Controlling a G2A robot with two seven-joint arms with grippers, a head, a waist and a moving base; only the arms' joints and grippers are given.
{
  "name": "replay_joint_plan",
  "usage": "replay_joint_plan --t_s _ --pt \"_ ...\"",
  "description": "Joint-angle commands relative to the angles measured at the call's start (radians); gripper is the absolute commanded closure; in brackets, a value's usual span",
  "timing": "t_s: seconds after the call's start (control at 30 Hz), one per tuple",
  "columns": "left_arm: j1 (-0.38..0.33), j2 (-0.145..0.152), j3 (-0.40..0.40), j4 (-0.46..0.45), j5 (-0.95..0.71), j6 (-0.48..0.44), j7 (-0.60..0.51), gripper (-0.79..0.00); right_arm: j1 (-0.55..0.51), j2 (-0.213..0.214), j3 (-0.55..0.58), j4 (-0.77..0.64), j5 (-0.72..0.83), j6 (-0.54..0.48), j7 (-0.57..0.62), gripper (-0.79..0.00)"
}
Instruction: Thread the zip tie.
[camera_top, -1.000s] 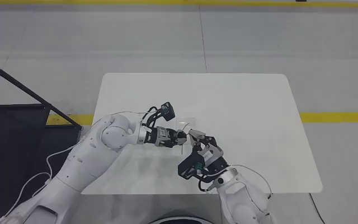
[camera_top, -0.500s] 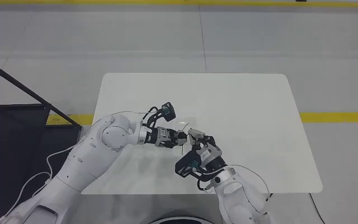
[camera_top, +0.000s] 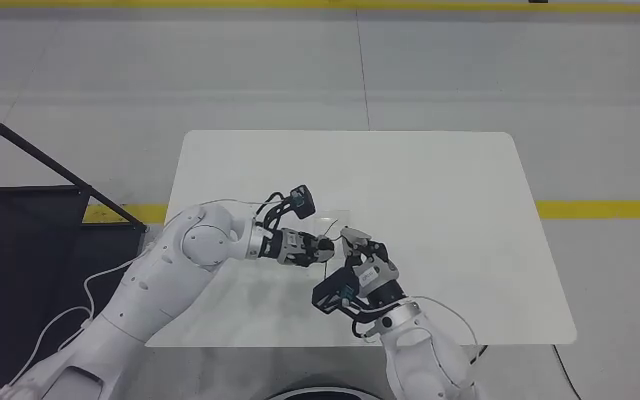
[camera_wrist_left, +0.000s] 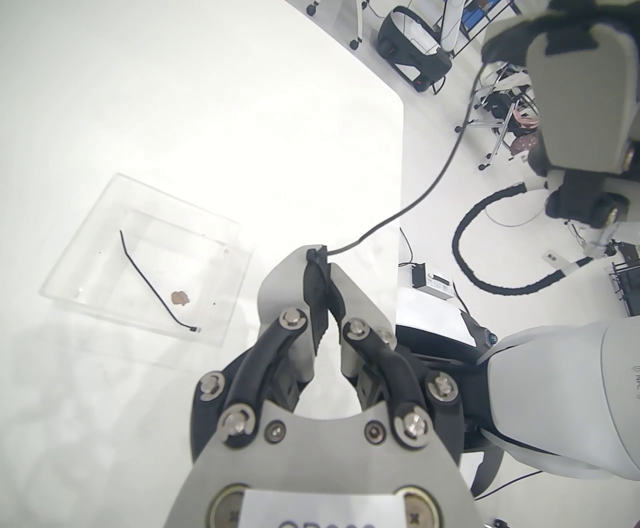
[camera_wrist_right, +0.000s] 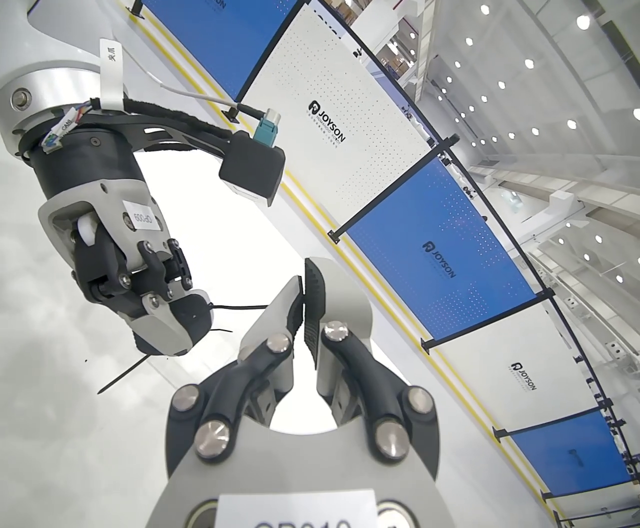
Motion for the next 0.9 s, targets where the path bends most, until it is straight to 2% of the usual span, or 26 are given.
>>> replay_joint_plan --t_s 0.0,0.33,0.5,0.87 --pt "-0.001 0.000 0.002 0.000 -0.001 -0.001 -0.004 0.000 -0.002 0.000 -0.004 0.000 -0.011 -0.002 -0.005 0.000" --pt "-0.003 0.000 0.003 0.001 -0.016 -0.004 -0.009 0.000 -0.003 -0.001 -0.021 -0.003 -0.065 -0.038 0.003 0.000" --pt "-0.002 0.001 0.003 0.000 -0.024 -0.002 -0.010 0.000 -0.005 -0.005 -0.024 -0.005 -0.060 -0.022 0.041 0.000" --pt "-0.002 0.001 0.003 0.000 -0.024 -0.002 -0.010 0.000 -0.005 -0.005 -0.024 -0.005 -0.060 -0.022 0.041 0.000"
